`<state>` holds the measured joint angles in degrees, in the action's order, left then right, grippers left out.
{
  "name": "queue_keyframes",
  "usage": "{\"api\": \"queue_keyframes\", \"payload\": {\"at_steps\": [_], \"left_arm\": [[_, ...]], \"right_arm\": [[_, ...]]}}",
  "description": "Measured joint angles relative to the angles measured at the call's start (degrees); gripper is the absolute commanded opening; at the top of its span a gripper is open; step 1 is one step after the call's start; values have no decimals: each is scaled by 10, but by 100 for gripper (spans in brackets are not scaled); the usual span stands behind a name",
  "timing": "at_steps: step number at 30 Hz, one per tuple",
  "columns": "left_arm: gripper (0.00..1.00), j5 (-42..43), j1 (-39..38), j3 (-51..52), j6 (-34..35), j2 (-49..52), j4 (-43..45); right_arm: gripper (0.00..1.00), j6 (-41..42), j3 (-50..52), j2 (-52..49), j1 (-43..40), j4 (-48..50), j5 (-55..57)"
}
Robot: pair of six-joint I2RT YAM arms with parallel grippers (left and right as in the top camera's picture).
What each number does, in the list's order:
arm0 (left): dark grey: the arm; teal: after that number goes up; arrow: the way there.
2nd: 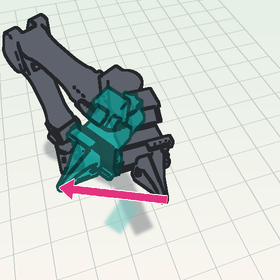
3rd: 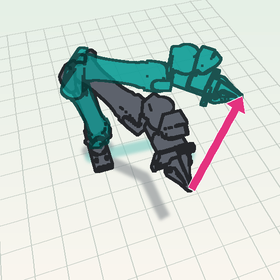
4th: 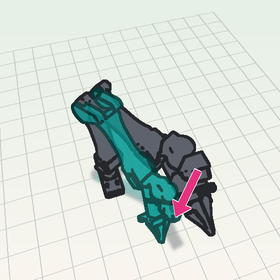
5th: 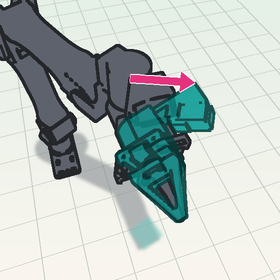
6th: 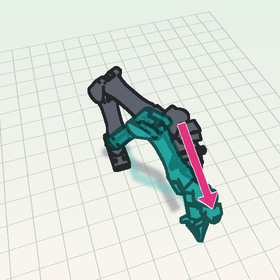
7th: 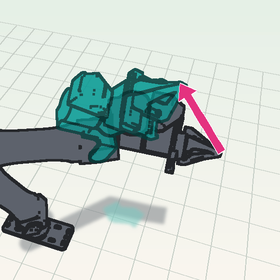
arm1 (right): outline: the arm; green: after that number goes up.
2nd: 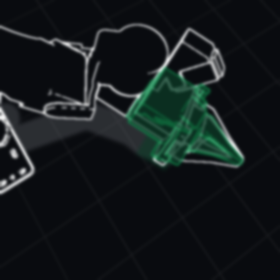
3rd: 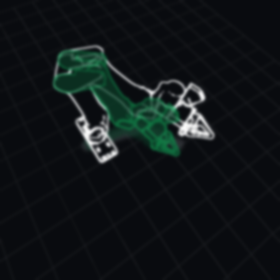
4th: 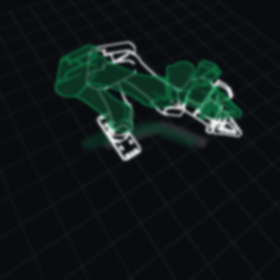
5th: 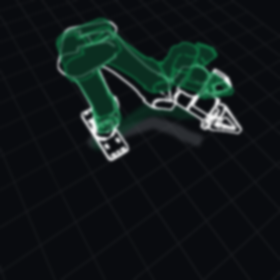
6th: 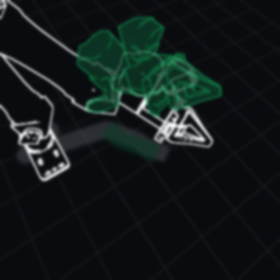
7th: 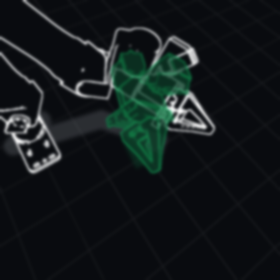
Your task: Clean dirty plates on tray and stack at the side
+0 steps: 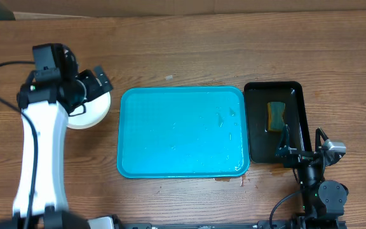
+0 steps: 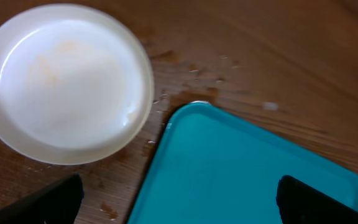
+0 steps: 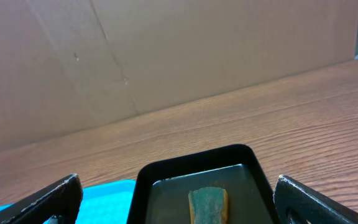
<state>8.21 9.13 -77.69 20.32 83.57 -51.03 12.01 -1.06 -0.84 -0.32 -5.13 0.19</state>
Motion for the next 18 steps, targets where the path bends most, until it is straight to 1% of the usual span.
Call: {"api": "queue_keyframes", "payload": {"at_steps": [4, 10, 18], "left_arm": [[100, 0, -21, 0, 0, -87, 0], [100, -1, -41, 0, 0, -171, -7], [100, -18, -61, 0, -2, -253, -133]], "right_arm": [[100, 0, 0, 0, 0, 0, 0], [100, 0, 0, 0, 0, 0, 0], [100, 0, 0, 0, 0, 0, 0]]}}
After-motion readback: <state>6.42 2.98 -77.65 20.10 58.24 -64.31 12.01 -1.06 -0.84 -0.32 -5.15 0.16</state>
